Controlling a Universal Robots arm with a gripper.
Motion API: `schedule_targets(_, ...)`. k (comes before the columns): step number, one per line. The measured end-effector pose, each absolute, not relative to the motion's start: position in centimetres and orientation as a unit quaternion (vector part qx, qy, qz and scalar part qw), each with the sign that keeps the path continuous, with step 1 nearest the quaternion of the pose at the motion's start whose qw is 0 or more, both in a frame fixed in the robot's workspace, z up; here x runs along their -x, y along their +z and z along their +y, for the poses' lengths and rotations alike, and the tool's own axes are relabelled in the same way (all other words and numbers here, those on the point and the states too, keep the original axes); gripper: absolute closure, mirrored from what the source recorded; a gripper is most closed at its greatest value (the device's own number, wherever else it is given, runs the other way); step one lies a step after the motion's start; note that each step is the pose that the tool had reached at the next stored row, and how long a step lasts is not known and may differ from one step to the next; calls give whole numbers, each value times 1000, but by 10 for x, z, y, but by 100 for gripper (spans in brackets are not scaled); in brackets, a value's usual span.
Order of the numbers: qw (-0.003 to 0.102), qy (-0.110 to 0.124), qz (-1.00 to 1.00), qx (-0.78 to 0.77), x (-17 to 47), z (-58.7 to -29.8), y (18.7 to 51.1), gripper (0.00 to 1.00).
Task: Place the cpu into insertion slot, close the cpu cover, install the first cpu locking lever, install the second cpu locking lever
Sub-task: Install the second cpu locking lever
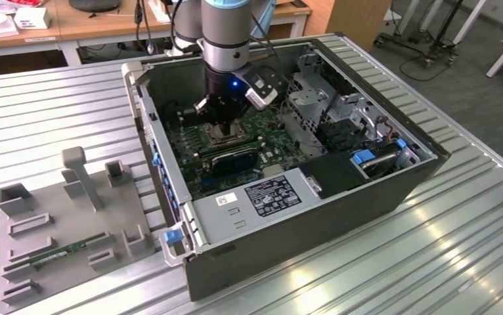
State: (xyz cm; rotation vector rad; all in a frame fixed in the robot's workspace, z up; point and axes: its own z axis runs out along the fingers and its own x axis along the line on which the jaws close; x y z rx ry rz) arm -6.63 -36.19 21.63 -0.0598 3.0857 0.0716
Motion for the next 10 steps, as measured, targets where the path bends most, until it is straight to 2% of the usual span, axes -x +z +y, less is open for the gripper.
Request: schedule_targets(10,27,23,999,19,62,-354,216,89)
